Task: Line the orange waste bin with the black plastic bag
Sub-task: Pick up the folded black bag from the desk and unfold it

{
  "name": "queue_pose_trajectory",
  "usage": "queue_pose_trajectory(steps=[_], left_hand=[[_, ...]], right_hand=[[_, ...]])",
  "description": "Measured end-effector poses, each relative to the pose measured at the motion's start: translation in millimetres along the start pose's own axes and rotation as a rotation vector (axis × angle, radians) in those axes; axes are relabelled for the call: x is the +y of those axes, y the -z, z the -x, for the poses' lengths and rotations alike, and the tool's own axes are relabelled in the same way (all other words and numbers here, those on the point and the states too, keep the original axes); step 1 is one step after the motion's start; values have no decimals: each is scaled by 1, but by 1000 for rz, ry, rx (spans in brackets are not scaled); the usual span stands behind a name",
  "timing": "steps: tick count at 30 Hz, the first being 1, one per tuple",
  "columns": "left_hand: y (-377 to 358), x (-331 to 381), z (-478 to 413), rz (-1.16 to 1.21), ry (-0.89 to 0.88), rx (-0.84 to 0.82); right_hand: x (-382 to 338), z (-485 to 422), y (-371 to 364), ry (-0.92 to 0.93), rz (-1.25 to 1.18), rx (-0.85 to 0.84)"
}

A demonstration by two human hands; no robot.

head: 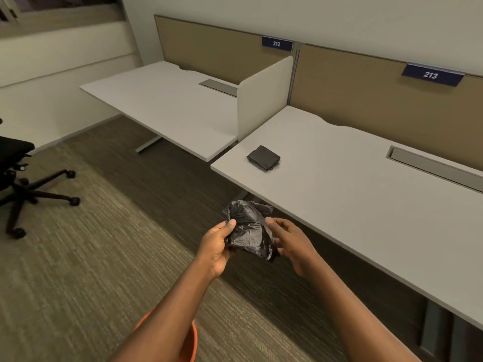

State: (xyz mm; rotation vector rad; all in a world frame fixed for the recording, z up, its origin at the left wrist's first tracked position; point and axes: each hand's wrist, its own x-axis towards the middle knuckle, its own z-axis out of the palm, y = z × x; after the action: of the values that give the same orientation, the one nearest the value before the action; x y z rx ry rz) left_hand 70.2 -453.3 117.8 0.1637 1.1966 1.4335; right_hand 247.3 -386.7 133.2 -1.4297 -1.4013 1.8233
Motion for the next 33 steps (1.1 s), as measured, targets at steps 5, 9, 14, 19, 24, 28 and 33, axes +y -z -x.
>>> queue_pose_trajectory(steps=[5, 9, 14, 19, 24, 28, 33], left_hand=[[66, 25, 31, 1, 6, -14], [113, 42, 49, -46, -17, 68], [156, 54, 67, -76, -38, 163], [181, 57, 82, -48, -69, 252], [198, 58, 94, -59, -54, 321], [198, 55, 104, -227, -82, 483], [172, 54, 126, -623, -481, 529]], right_hand=[[1, 25, -70, -73, -155, -144], [4, 38, -105, -27, -148, -70], [5, 52, -135, 81, -62, 31], [4, 65, -151, 190, 1, 117], [0, 73, -148, 220, -56, 130], [-8, 79, -148, 236, -73, 87], [-25, 84, -149, 232, -41, 11]])
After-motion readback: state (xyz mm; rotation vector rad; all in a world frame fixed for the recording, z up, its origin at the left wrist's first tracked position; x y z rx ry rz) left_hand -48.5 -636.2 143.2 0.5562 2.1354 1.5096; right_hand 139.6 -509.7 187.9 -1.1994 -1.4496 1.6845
